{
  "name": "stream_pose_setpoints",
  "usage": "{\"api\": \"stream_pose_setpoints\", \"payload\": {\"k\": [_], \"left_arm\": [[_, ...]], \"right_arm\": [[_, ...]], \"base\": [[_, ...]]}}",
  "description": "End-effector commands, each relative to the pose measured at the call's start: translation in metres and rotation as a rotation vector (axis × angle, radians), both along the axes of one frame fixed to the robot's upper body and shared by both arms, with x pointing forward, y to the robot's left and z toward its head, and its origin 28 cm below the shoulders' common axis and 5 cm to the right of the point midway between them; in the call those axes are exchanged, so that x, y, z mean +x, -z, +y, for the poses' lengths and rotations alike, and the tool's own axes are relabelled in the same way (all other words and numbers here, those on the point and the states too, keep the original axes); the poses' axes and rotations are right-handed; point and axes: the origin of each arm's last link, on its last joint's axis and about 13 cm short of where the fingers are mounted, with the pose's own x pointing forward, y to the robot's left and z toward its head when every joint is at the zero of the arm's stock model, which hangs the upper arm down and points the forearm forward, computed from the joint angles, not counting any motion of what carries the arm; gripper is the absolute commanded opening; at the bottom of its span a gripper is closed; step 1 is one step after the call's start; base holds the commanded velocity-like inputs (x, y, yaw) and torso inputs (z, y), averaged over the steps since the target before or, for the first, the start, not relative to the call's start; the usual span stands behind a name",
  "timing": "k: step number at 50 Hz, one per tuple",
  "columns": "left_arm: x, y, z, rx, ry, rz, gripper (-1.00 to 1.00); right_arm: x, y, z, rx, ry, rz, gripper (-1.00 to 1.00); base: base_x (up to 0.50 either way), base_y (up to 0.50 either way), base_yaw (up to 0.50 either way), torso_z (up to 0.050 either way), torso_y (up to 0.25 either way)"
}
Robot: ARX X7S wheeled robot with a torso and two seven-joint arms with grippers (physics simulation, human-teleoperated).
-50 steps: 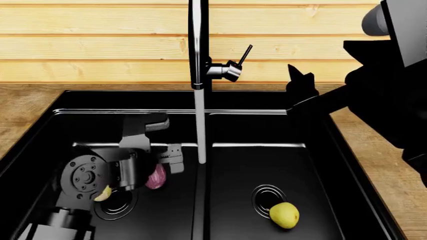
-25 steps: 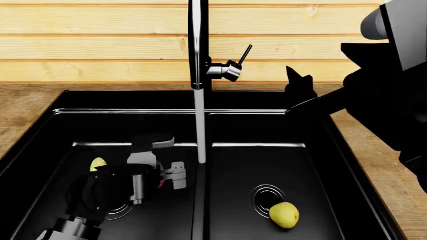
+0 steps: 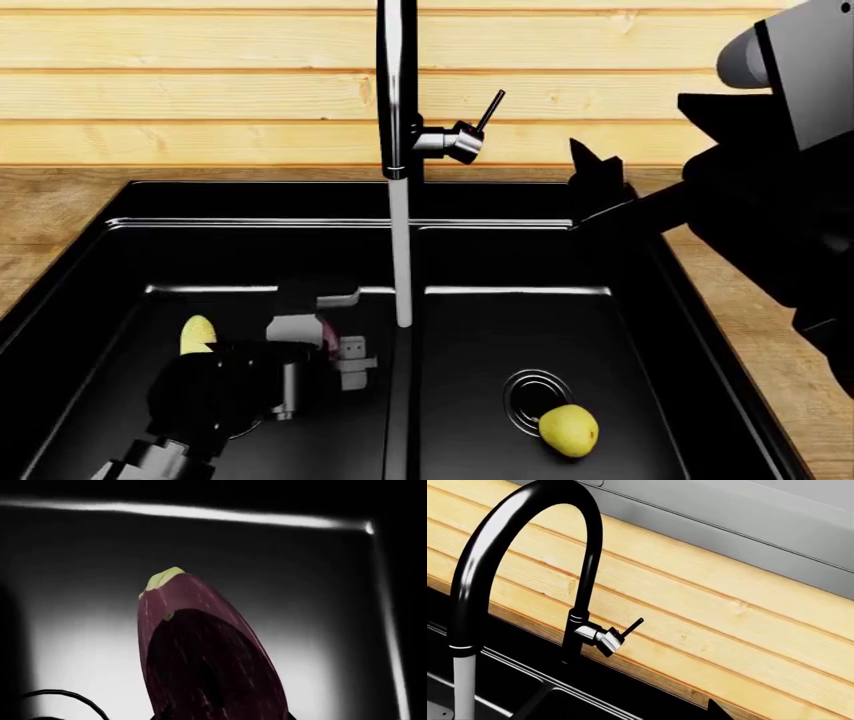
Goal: Pick the pears and eggplants from the sink and place them in one bowl. Place the corn in the other bowl. Then turn off the sink faucet.
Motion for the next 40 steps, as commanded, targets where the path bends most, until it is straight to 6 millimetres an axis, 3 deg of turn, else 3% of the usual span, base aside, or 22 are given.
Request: {"api": "stream_pose_setpoints", "payload": {"k": [1, 10, 23, 31, 40], "left_arm": [[-0.011, 0.0, 0.002, 0.033, 0.04, -0.065, -1.0], [-0.017, -0.024, 0.009, 0.055, -0.024, -0.217, -1.0], [-0.052, -0.075, 0.017, 0.027, -0.025, -0.407, -1.0], [-0.071, -0.106, 0.017, 0.003, 0.023, -0.549, -1.0], [-0.084, -0.122, 0.014, -0.037, 0.086, -0.629, -1.0]], "right_arm": [[-0.001, -0.001, 0.0, 0.0, -0.001, -0.005, 1.0], [-0.003, -0.003, 0.0, -0.002, -0.002, -0.009, 1.0], [-0.008, -0.009, 0.004, -0.088, 0.007, 0.038, 1.0], [-0.013, -0.007, 0.017, -0.21, -0.109, 0.164, 1.0], [-0.016, 0.009, 0.021, -0.289, -0.223, 0.279, 1.0]], "base": [[0.01, 0.0, 0.0, 0.0, 0.0], [0.04, 0.01, -0.01, 0.0, 0.0], [0.06, 0.02, -0.01, 0.0, 0.0], [0.05, 0.03, 0.0, 0.0, 0.0], [0.04, 0.02, 0.0, 0.0, 0.0]]}}
